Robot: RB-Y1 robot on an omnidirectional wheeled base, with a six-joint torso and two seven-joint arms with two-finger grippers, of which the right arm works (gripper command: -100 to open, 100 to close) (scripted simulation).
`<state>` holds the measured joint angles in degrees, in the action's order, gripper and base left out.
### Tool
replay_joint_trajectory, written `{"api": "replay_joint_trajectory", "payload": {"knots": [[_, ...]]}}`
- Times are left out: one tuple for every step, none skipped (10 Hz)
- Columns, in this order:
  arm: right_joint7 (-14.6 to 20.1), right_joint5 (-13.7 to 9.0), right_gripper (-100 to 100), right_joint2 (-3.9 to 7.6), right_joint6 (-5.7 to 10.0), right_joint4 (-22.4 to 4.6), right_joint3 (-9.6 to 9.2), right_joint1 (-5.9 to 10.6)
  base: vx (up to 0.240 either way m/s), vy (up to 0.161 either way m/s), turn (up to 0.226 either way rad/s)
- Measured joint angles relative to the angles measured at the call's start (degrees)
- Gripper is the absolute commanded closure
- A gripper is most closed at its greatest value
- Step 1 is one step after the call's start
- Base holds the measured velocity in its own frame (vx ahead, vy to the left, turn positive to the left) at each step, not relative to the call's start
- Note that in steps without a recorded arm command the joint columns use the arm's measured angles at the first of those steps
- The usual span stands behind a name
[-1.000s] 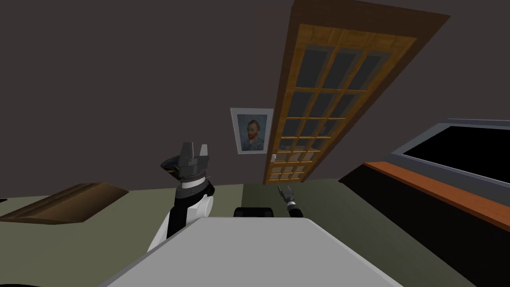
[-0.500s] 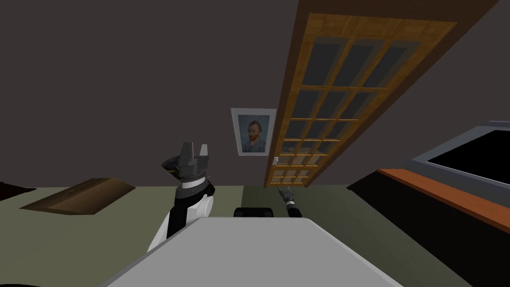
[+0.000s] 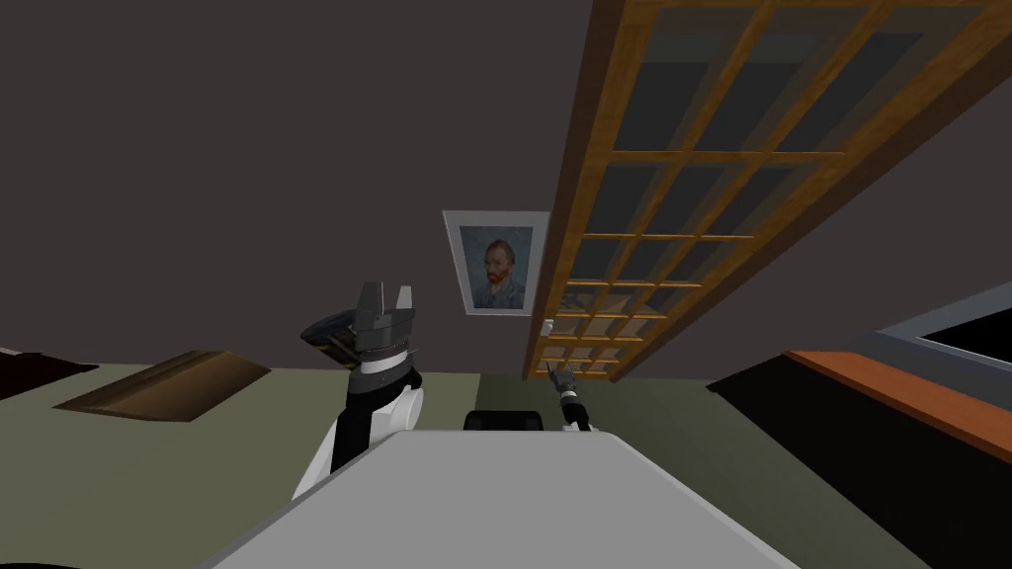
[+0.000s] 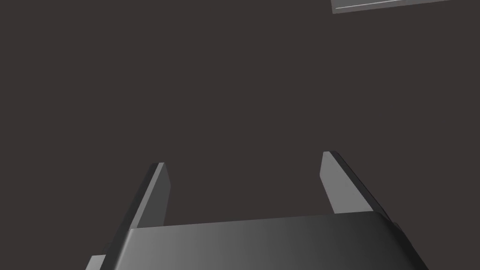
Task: Pull the door open
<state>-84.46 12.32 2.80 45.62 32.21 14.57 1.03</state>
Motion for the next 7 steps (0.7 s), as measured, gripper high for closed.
{"api": "replay_joint_trajectory", "payload": {"knots": [[-0.5,-0.4,-100,-0.03,0.68,-1.8,0.31,1.25,0.081,-0.052,0.014],[-0.7,-0.5,-100,-0.46,0.52,-1.2,0.26,1.76,0.098,-0.083,0.021],[-1.1,-0.9,-100,-0.74,1.08,-2.6,0.47,3.18,0.131,-0.147,0.03],[-1.2,-1.0,-100,-1.55,0.61,-1.1,0.24,3.8,0.115,-0.128,0.028],[-1.4,-1.1,-100,-2.09,0.19,-0.4,0.14,4.48,0.101,-0.081,0.006],[-1.8,-1.3,-100,-2.59,0.74,-1.3,0.28,5.71,0.125,-0.08,0.009],[-2.3,-1.6,-100,-3.16,1.68,-2.1,0.33,6.97,0.143,-0.104,0.016]]}}
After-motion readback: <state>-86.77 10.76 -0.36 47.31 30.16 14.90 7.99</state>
